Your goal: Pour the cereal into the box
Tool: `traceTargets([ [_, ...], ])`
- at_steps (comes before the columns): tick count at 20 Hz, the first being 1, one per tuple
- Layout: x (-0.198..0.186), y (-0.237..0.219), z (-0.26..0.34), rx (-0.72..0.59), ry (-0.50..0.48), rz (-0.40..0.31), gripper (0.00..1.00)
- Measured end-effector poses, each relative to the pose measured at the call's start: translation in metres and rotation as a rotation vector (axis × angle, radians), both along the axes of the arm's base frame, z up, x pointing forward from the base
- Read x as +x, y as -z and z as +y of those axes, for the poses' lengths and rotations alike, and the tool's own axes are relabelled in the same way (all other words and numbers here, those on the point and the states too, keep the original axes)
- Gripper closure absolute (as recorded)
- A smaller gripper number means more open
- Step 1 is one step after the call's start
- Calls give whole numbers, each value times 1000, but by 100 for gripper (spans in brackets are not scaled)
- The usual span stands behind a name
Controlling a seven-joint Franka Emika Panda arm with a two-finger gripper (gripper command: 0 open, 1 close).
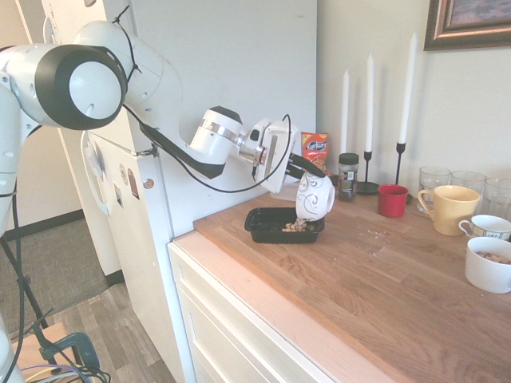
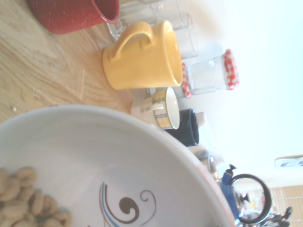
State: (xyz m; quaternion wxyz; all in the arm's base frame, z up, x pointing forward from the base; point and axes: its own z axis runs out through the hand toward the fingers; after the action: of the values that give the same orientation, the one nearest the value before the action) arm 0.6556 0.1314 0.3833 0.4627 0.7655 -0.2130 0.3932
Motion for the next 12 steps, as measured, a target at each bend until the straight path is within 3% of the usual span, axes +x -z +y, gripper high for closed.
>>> traceTargets([
  [12,0,11,21,-174,-58,-61,100],
])
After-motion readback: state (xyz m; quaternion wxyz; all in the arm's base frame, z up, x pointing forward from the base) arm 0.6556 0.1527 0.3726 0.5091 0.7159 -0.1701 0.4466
